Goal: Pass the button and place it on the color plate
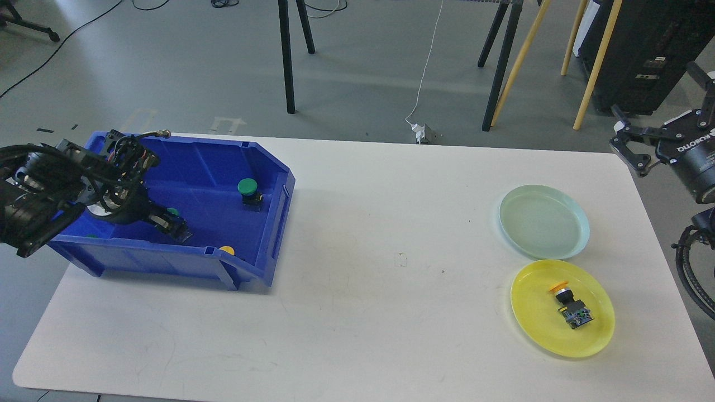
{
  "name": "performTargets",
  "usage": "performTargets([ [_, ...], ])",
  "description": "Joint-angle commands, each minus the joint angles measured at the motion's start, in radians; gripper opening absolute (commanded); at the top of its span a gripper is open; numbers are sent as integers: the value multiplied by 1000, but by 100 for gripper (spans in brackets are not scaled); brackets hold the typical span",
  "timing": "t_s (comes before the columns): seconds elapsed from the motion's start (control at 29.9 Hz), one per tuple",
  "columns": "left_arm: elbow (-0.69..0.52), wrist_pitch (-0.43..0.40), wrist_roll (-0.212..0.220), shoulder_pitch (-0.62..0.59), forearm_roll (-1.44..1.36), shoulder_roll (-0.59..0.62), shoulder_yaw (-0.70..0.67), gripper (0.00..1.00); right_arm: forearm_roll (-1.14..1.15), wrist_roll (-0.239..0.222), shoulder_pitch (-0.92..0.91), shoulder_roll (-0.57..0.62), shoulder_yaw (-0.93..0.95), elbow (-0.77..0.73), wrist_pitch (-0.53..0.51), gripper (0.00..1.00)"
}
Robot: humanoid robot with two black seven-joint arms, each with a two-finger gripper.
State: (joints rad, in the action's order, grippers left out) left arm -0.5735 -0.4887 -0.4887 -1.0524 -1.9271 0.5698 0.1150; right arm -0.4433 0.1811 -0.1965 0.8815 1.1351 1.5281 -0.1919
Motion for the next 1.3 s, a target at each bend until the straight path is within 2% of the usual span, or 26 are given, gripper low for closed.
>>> performTargets([
  [0.0,-11,0,0,-14,3,2,-6,5,0,0,0,-1,-1,0,0,100],
  [0.1,-70,0,0,-61,60,21,-47,5,1,1,0,1,-1,0,0,100],
  [0.17,-146,0,0,-112,166,74,-87,5,3,1,0,1,2,-2,-1,100],
  [0.33,-409,0,0,-136,512,209,-257,6,76,3,0,7,3,-3,-1,100],
  [0.47,-508,0,0,-123,826,171,-423,5,256,8,-1,19,-3,15,12,100],
  [0.57,-487,0,0,-101,983,-12,-475,5,423,9,-6,43,-30,18,15,100],
  [0.74,-258,0,0,-68,984,-289,-492,5,569,9,-18,60,-89,29,5,100],
  [0.84,-195,0,0,-58,984,-389,-492,5,577,11,-43,59,-127,64,5,100],
  [0.94,-163,0,0,-43,993,-433,-492,5,577,11,-130,51,-201,69,6,100],
  [1.07,-161,0,0,-41,990,-435,-492,5,578,18,-315,28,-398,54,15,100],
  [1.2,-161,0,0,-40,990,-435,-492,5,580,41,-496,-56,-592,29,31,100],
  [1.27,-160,0,0,-40,990,-438,-492,5,578,55,-535,-96,-626,23,55,100],
])
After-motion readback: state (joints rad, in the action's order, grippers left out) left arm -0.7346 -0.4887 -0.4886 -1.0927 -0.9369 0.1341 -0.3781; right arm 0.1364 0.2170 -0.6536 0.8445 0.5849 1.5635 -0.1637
